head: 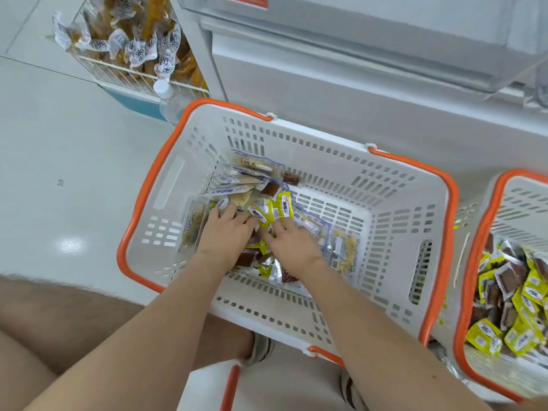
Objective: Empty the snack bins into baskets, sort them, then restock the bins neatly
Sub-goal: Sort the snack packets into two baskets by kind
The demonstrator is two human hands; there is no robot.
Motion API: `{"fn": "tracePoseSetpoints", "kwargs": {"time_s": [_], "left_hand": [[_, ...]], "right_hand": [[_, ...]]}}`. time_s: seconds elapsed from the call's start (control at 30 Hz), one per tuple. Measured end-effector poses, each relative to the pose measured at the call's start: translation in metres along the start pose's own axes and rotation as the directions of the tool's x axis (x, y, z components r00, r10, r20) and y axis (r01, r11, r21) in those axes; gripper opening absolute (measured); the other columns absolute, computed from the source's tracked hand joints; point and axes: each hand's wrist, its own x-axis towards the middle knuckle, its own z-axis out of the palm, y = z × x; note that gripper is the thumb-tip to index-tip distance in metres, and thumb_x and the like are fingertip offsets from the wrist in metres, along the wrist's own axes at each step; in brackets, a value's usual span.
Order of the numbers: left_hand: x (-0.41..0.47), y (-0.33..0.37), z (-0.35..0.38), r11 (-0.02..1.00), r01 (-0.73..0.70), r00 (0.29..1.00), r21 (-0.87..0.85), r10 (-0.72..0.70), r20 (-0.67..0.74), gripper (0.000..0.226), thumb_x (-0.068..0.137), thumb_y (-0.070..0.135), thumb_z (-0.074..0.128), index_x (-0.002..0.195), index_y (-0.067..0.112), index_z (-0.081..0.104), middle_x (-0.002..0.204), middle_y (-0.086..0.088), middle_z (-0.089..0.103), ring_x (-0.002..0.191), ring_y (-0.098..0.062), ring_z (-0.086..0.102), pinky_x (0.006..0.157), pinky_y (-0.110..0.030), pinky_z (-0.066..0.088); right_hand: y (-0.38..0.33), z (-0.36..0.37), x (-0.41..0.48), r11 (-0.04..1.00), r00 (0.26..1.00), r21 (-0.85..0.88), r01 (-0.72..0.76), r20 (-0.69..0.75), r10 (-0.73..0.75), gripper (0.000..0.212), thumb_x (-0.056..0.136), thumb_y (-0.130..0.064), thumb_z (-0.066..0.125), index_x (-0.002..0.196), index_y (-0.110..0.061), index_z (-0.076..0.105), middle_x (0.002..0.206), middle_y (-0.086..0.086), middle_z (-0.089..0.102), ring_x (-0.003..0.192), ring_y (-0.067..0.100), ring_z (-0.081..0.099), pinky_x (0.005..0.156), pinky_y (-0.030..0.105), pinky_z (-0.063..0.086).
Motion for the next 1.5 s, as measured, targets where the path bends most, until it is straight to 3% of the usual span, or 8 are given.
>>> {"fn": "tracePoseSetpoints", "kwargs": {"time_s": [0.2,0.43,0.73,0.8,0.9,1.13,1.3,1.5], "left_hand": [[0.004,0.013,-0.003,0.997,-0.068,0.981,0.028,0.062,0.184,0.081,0.096,0.019,0.069,0.16,0.036,0.023,0.151,-0.001,0.049,0.144,-0.029,0.032,0.11,-0.052,0.034],[0.006,0.01,-0.005,0.962,0.048,0.977,-0.269,0.01,0.211,0.025,0.098,0.042,0.064,0.114,0.025,0.059,0.12,-0.002,0.065,0.137,-0.026,0.042,0.111,-0.051,0.026],[-0.009,0.043,-0.079,0.315,0.076,0.99,-0.946,-0.136,0.034,0.019,0.108,0.032,0.049,0.095,0.027,0.063,0.082,0.003,0.064,0.076,-0.024,0.063,0.074,-0.044,0.055],[-0.009,0.052,-0.094,0.324,-0.004,0.979,-0.946,-0.193,-0.07,0.024,0.108,0.028,0.047,0.117,0.017,0.066,0.086,-0.008,0.07,0.079,-0.032,0.068,0.073,-0.051,0.056],[-0.007,0.068,-0.108,0.534,-0.084,0.939,-0.841,-0.24,-0.246,0.031,0.108,0.029,0.049,0.079,0.017,0.055,0.073,-0.007,0.054,0.063,-0.019,0.051,0.057,-0.043,0.035],[-0.023,0.158,-0.163,0.584,-0.3,0.918,-0.754,-0.036,-0.394,0.015,0.096,0.028,0.068,0.104,0.024,0.057,0.078,0.006,0.065,0.071,-0.02,0.063,0.064,-0.038,0.048],[-0.034,0.232,-0.194,0.476,-0.387,0.913,-0.79,0.079,-0.4,0.013,0.093,0.028,0.073,0.087,0.02,0.065,0.071,0.006,0.065,0.064,-0.01,0.059,0.066,-0.029,0.044],[-0.024,0.264,-0.201,0.436,-0.429,0.899,-0.791,0.296,-0.324,0.031,0.099,0.032,0.068,0.129,0.024,0.068,0.117,0.006,0.069,0.079,0.004,0.06,0.076,-0.023,0.048]], "right_hand": [[0.024,0.016,-0.028,0.94,0.999,0.341,-0.03,-0.009,0.035,0.052,0.105,-0.032,0.057,0.152,-0.031,0.036,0.134,0.009,0.053,0.12,0.033,0.055,0.083,0.044,0.055],[0.045,-0.016,-0.048,0.345,0.976,0.924,-0.168,0.105,0.193,0.03,0.104,-0.04,0.06,0.13,-0.025,0.061,0.108,-0.003,0.07,0.1,0.019,0.065,0.09,0.04,0.052],[0.067,-0.086,-0.079,-0.02,0.914,0.992,-0.122,0.12,0.387,0.012,0.1,-0.026,0.069,0.103,-0.018,0.077,0.09,-0.002,0.078,0.082,0.012,0.074,0.079,0.033,0.059],[0.075,-0.104,-0.099,-0.005,0.898,0.991,-0.135,0.125,0.422,0.012,0.099,-0.029,0.071,0.092,-0.021,0.076,0.078,-0.009,0.076,0.071,0.004,0.071,0.069,0.021,0.055],[0.092,-0.125,-0.14,-0.064,0.853,0.989,-0.132,0.146,0.5,0.018,0.098,-0.026,0.072,0.082,-0.018,0.071,0.072,0.0,0.075,0.065,0.018,0.071,0.057,0.025,0.056],[0.136,-0.128,-0.25,-0.397,0.687,0.917,-0.042,0.315,0.655,0.018,0.094,-0.011,0.069,0.111,-0.01,0.065,0.092,0.015,0.072,0.078,0.042,0.077,0.069,0.047,0.064],[0.165,-0.091,-0.308,-0.593,0.336,0.802,0.067,0.542,0.77,0.014,0.092,-0.008,0.059,0.104,-0.014,0.059,0.086,0.016,0.062,0.069,0.034,0.063,0.054,0.034,0.056],[0.175,-0.07,-0.312,-0.382,0.23,0.858,-0.345,0.471,0.852,0.047,0.092,-0.039,0.048,0.122,-0.003,0.054,0.124,0.02,0.061,0.113,0.039,0.06,0.096,0.046,0.048]]}}
